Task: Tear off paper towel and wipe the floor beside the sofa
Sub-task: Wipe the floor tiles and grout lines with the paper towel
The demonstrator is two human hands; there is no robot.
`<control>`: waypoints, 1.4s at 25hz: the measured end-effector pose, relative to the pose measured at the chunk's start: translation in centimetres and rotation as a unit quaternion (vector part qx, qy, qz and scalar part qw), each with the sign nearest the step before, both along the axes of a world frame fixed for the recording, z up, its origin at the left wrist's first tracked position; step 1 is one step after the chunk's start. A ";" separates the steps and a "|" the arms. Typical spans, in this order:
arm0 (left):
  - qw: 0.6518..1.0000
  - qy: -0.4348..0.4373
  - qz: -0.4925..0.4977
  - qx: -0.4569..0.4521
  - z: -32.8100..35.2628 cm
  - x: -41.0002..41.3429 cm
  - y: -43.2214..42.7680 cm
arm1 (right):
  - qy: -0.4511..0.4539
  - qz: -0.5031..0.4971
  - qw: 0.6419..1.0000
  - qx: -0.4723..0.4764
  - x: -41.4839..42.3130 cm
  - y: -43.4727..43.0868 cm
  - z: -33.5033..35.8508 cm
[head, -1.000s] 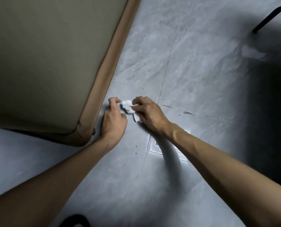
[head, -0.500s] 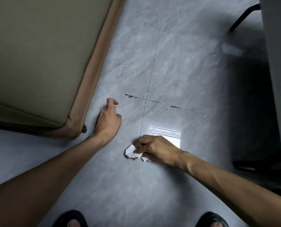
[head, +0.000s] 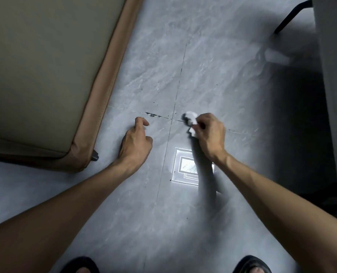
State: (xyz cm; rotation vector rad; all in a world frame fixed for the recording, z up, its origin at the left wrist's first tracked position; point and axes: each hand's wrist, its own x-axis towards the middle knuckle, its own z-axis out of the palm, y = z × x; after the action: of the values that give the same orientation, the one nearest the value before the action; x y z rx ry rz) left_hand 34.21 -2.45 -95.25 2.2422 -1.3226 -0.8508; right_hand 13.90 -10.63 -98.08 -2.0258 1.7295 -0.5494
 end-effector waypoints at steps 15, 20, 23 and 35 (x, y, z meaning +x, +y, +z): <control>0.992 -0.040 -0.123 0.006 1.1 -0.4 1.9 | 0.025 0.153 0.987 0.053 0.8 12.5 0.9; 0.990 -0.030 -0.137 0.021 1.5 0.0 1.9 | 0.059 0.214 0.967 0.127 0.0 14.4 1.7; 0.989 -0.035 -0.143 0.029 1.5 0.4 2.2 | 0.138 0.274 0.945 0.110 -0.2 13.2 2.2; 0.988 -0.044 -0.143 0.034 1.4 0.6 2.4 | 0.051 0.401 0.913 0.058 1.0 11.7 2.1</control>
State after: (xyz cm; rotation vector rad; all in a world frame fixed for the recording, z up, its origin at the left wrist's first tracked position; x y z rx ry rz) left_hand 34.82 -0.08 -93.82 2.1947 -1.7117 -0.9118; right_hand 14.85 1.08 -95.98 -2.4450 0.7967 -0.0626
